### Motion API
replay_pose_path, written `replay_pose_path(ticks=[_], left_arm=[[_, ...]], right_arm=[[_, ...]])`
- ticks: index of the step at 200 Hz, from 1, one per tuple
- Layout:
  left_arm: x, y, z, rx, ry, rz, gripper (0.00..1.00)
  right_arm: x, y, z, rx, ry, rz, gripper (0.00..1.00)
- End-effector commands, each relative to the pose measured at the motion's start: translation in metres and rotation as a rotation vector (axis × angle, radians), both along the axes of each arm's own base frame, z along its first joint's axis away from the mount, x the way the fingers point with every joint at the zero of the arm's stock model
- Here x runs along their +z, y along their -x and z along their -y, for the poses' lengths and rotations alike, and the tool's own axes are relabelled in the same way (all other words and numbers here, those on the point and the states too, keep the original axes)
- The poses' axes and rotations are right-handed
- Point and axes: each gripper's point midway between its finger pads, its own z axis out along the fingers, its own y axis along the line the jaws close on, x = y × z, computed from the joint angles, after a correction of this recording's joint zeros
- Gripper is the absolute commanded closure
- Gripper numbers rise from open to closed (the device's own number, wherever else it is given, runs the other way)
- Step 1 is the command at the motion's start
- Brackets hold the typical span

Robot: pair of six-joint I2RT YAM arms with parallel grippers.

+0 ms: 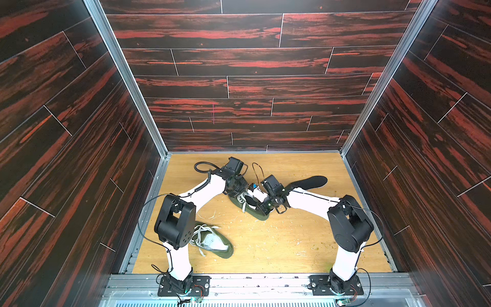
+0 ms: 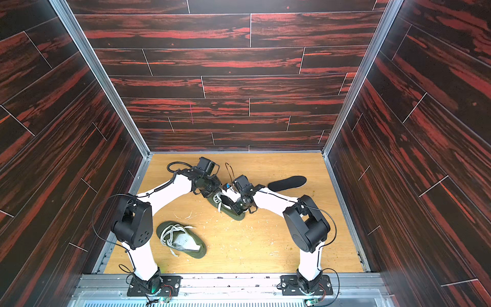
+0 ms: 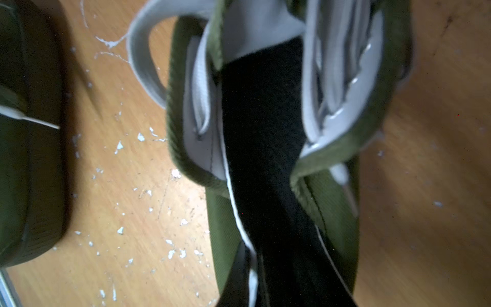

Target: Insert the insole into the shoe

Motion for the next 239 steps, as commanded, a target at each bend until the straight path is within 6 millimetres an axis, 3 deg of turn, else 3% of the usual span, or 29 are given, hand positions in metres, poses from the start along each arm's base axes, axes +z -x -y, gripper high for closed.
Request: replay_pose_path(ticks=[1, 8, 51, 124, 197, 239], left_arm=[[0.047, -0.017, -0.012, 0.071, 0.022, 0.124, 1.0], [0.048, -0.017, -0.014, 0.071, 0.011, 0.125, 1.0], [0.057, -0.015, -0.007, 0.043, 0.023, 0.13, 1.0], [0.05, 0.0, 0.003, 0.053, 0.082, 0.054, 1.0], [0.031, 0.014, -0.009, 0.061, 0.007, -0.052, 1.0], [0.021, 0.018, -0.011, 0.107, 0.028, -0.101, 1.0]], right_arm=[[-0.001, 0.025, -0.002, -0.016, -0.048, -0.061, 0.94], [0.001, 0.027, -0.004, -0.016, -0.06, -0.039, 1.0], [-0.018, 0.03, -0.007, -0.008, -0.051, -0.025, 1.0], [-0.019, -0.002, -0.023, -0.179, -0.068, 0.113, 1.0], [0.023, -0.02, -0.049, -0.239, -0.231, 0.22, 1.0], [0.021, -0.013, -0.066, -0.218, -0.315, 0.268, 1.0]])
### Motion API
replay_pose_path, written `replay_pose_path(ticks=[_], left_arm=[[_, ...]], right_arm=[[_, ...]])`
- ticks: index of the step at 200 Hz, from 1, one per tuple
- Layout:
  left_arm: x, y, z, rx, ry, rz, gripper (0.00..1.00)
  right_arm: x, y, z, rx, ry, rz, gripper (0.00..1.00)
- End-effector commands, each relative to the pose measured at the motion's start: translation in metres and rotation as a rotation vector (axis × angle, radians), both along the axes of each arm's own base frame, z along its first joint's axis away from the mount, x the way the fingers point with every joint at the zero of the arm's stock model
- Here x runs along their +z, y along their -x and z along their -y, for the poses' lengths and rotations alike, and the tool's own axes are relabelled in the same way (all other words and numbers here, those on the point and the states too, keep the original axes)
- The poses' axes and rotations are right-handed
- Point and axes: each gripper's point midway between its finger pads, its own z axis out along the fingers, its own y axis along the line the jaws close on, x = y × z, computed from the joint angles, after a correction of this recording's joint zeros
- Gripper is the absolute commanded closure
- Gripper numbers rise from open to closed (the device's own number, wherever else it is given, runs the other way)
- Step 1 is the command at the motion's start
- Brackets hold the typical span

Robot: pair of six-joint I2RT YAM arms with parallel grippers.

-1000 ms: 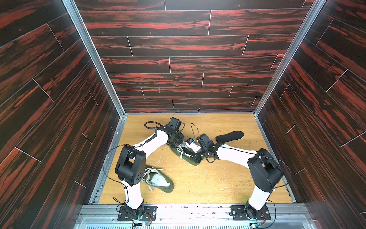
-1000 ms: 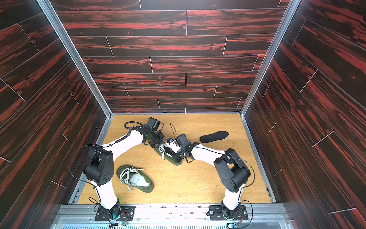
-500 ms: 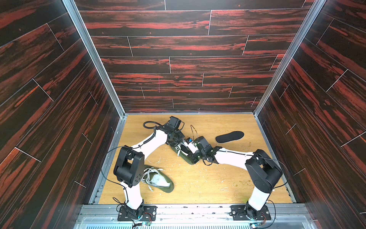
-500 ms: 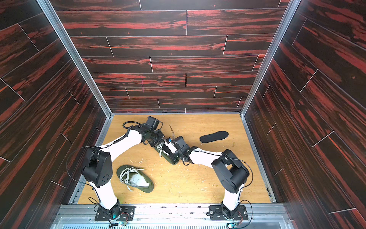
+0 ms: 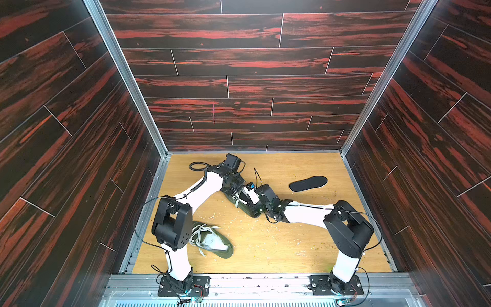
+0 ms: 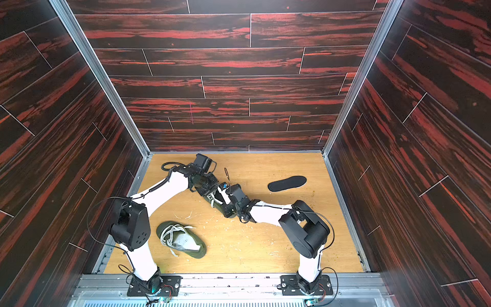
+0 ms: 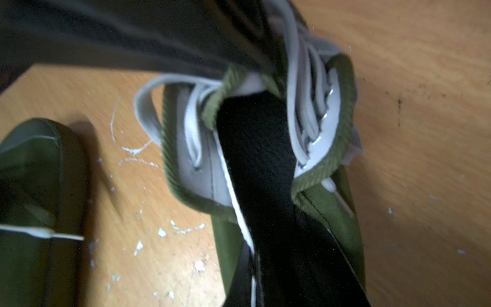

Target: Insert the insole into the shoe

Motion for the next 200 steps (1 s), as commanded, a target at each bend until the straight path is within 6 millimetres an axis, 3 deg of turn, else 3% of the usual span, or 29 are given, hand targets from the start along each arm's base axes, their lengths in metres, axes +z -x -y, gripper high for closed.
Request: replay_pose_path(ticks=[1, 28, 54, 91, 159, 200], left_arm=[[0.004, 0.01, 0.001, 0.03, 0.029, -0.044, 1.0], [-0.003, 0.012, 0.004, 0.037, 0.053, -0.078, 1.0], [-0.005, 0.013, 0.005, 0.027, 0.054, -0.083, 1.0], [-0.006, 0.016, 0.005, 0.018, 0.055, -0.095, 1.0], [-0.017, 0.018, 0.01, 0.007, 0.089, -0.126, 1.0], [-0.021, 0.013, -0.013, 0.063, 0.087, -0.124, 1.0]], right_arm=[[0.002, 0.001, -0.014, -0.003, -0.074, 0.056, 1.0], [-0.014, -0.003, -0.027, 0.026, -0.026, 0.072, 1.0], [-0.01, -0.013, -0.034, 0.042, -0.031, 0.151, 1.0], [0.012, -0.026, -0.045, 0.075, -0.046, 0.268, 1.0], [0.045, -0.023, -0.068, 0.161, -0.171, 0.336, 1.0], [0.07, -0.013, -0.058, 0.134, -0.263, 0.353, 1.0]])
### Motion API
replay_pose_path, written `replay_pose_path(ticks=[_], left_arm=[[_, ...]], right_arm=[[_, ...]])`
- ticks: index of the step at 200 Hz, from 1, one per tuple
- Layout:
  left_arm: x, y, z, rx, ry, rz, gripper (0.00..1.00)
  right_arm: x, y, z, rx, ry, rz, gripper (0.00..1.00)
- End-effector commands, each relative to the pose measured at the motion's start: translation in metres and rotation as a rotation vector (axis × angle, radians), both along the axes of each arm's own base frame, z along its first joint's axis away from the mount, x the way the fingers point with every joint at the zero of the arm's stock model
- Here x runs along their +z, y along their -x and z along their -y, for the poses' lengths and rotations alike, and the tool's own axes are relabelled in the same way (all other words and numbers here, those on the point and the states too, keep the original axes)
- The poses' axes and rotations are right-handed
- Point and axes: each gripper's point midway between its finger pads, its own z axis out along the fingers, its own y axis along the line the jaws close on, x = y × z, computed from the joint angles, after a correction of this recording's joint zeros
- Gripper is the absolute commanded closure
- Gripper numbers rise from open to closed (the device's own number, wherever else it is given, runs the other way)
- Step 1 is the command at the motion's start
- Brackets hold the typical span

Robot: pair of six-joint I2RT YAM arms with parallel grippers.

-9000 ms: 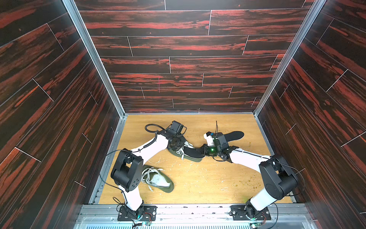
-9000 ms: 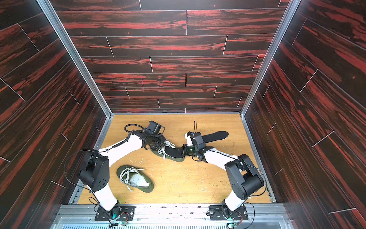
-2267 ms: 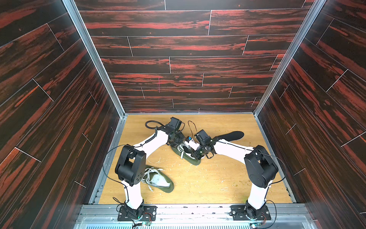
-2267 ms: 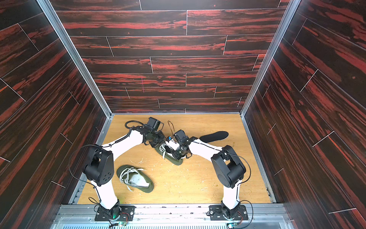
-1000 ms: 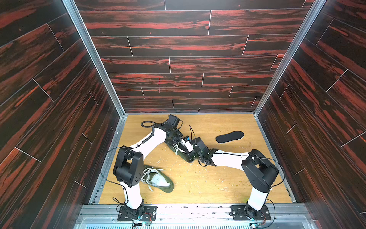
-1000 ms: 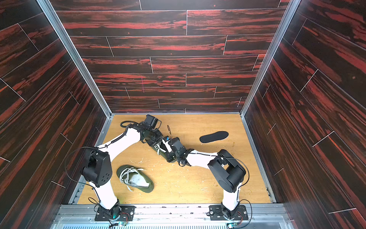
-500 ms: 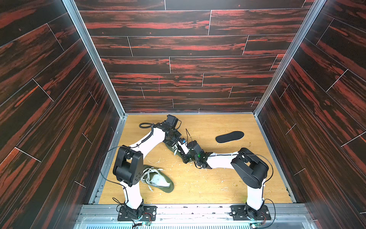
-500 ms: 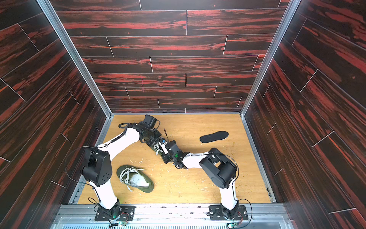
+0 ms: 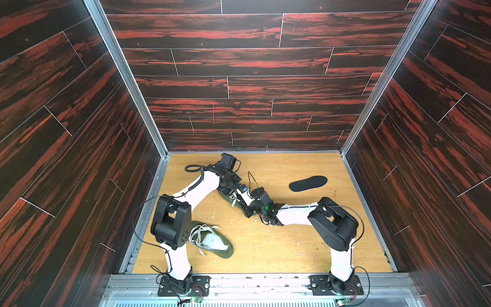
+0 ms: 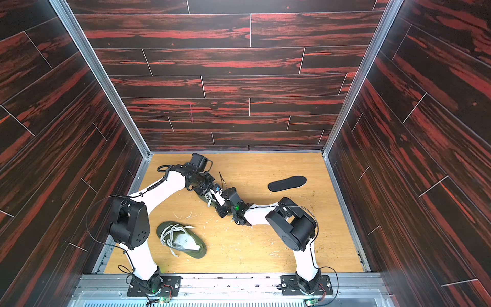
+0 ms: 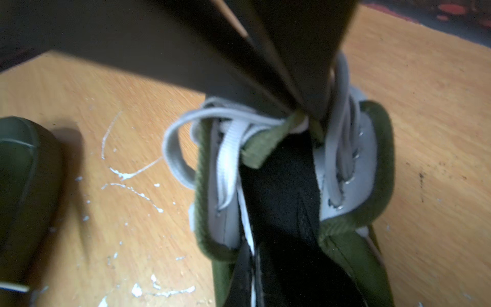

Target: Insert the insole into the shoe

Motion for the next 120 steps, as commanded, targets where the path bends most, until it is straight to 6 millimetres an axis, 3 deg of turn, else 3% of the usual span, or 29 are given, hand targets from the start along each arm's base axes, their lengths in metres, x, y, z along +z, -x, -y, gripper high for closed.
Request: replay_pose_path(ticks=[1, 37, 76, 93, 120], left_arm=[[-0.012, 0.019, 0.003, -0.015, 0.047, -0.082, 1.0], [-0.01, 0.017, 0.009, -0.001, 0.111, -0.084, 1.0], [0.011, 0.012, 0.025, -0.018, 0.183, -0.04, 1.0], [0.01, 0.013, 0.026, -0.028, 0.184, -0.045, 1.0], [0.001, 0.02, 0.029, -0.03, 0.202, -0.072, 1.0]], right_arm=[[0.074, 0.005, -0.021, 0.055, -0.227, 0.126, 1.0], [0.054, 0.012, -0.006, 0.039, -0.181, 0.103, 1.0], [0.03, 0.017, -0.021, 0.104, -0.163, 0.042, 1.0], [0.028, 0.017, -0.025, 0.119, -0.171, 0.051, 1.0], [0.041, 0.015, -0.038, 0.189, -0.163, 0.099, 1.0]])
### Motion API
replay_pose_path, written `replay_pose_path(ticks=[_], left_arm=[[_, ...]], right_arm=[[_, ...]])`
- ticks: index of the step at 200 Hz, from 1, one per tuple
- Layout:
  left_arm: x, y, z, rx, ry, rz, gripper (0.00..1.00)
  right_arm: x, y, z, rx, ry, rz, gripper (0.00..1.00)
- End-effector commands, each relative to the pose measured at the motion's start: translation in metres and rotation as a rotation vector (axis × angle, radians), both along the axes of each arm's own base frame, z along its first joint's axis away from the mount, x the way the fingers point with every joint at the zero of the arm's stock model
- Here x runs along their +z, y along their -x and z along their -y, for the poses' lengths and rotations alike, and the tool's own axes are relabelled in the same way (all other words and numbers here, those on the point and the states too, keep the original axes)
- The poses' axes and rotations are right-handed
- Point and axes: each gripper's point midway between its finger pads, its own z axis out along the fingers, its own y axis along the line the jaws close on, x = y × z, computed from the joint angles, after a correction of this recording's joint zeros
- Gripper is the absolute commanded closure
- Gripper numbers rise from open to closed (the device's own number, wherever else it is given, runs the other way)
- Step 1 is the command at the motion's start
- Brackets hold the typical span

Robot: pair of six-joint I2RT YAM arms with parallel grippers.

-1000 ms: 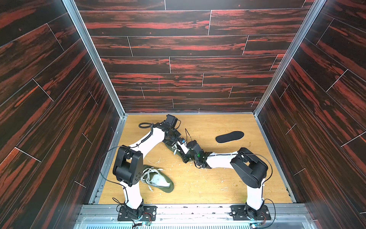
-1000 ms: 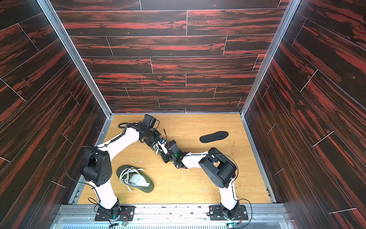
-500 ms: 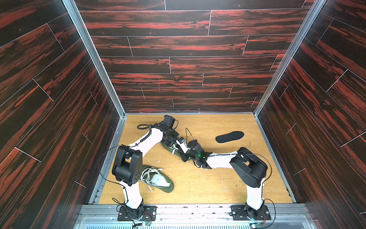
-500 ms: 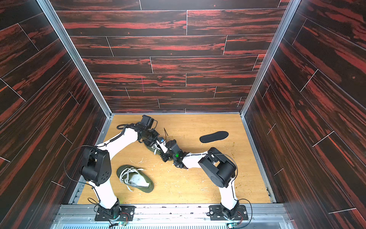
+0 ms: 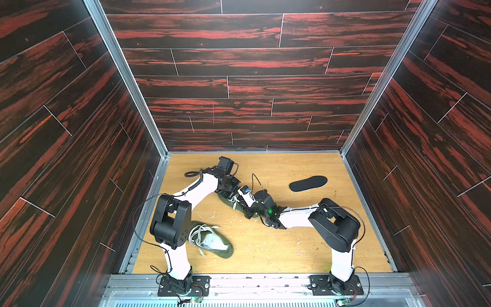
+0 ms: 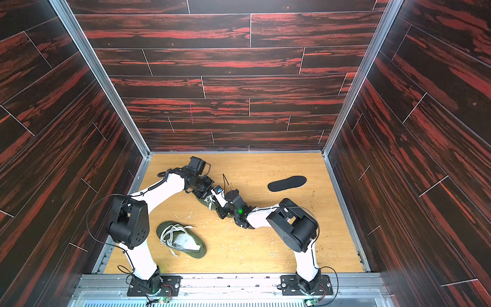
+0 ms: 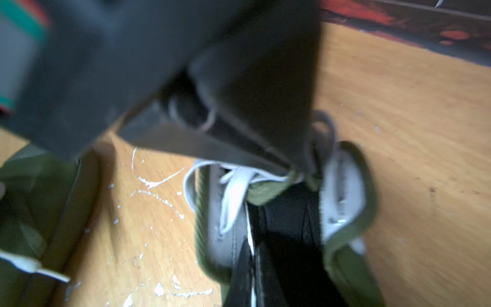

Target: Insert the insole into the shoe

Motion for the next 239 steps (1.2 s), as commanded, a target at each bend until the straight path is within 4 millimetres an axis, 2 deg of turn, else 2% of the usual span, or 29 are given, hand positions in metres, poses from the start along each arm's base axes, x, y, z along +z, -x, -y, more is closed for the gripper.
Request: replay_pose_path(ticks=[1, 26, 44, 52, 62, 83, 97, 127, 145, 163, 182, 222, 239], left_arm=[[0.014, 0.009, 0.021, -0.042, 0.095, 0.005, 1.0], [0.013, 0.011, 0.02, -0.042, 0.094, 0.001, 1.0], [0.013, 0.011, 0.015, -0.033, 0.078, 0.006, 1.0], [0.012, 0.01, 0.013, -0.028, 0.072, 0.006, 1.0], [0.011, 0.009, 0.01, -0.02, 0.061, 0.008, 1.0], [0.006, 0.009, 0.004, -0.011, 0.039, 0.005, 1.0], [0.004, 0.008, 0.0, -0.004, 0.019, 0.006, 1.0], [0.0, 0.005, -0.007, 0.016, -0.003, 0.015, 1.0], [-0.001, 0.003, -0.008, 0.021, -0.01, 0.024, 1.0], [-0.003, 0.002, -0.01, 0.023, -0.024, 0.029, 1.0], [-0.004, 0.0, -0.009, 0.026, -0.024, 0.029, 1.0], [0.006, -0.008, -0.008, 0.038, -0.022, 0.059, 1.0], [0.008, -0.009, -0.008, 0.036, -0.024, 0.063, 1.0]], right_arm=[[0.037, 0.005, -0.035, 0.138, -0.089, 0.088, 1.0], [0.046, -0.005, -0.039, 0.143, -0.084, 0.12, 1.0], [0.04, -0.005, -0.039, 0.149, -0.061, 0.087, 1.0], [0.036, -0.001, -0.035, 0.153, -0.057, 0.072, 0.92], [0.031, 0.004, -0.03, 0.15, -0.052, 0.056, 0.77], [0.023, 0.017, -0.018, 0.156, -0.035, 0.0, 0.62], [0.022, 0.024, -0.012, 0.156, -0.036, -0.039, 0.56], [0.019, 0.035, 0.006, 0.113, -0.015, -0.118, 0.49], [0.026, 0.043, 0.019, 0.094, 0.002, -0.149, 0.42], [0.034, 0.048, 0.038, 0.048, 0.016, -0.182, 0.4], [0.04, 0.044, 0.061, -0.054, 0.026, -0.254, 0.38], [0.03, 0.041, 0.107, -0.356, -0.029, -0.552, 0.44], [0.024, 0.045, 0.114, -0.459, -0.081, -0.684, 0.48]])
